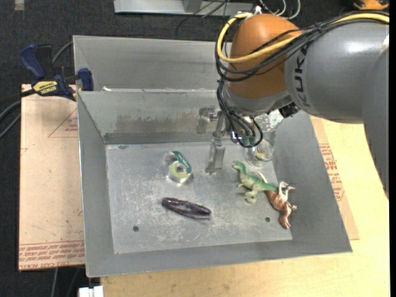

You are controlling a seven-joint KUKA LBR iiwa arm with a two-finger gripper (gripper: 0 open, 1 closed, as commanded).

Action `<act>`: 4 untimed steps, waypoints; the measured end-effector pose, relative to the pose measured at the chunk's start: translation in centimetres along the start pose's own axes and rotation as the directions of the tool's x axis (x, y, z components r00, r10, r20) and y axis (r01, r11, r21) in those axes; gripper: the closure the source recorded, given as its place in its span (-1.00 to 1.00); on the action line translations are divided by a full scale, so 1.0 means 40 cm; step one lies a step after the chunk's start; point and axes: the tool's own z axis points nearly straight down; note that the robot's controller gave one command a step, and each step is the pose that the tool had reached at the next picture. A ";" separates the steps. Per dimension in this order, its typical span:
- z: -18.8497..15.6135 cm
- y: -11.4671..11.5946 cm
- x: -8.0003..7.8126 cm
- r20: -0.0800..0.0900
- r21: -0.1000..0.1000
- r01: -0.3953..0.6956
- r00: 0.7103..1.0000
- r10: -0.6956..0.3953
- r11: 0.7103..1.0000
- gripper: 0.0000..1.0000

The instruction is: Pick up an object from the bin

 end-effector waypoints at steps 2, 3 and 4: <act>0.195 0.070 0.094 -0.004 -0.001 0.075 0.997 -0.075 0.997 -1.00; 0.252 0.143 0.026 0.013 0.000 0.174 0.985 -0.174 0.985 -1.00; 0.303 -0.036 0.204 -0.007 -0.003 0.264 0.965 -0.264 0.965 -1.00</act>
Offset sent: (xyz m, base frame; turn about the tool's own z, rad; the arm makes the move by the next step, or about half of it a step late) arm -0.0366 0.0265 -0.0744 -0.0750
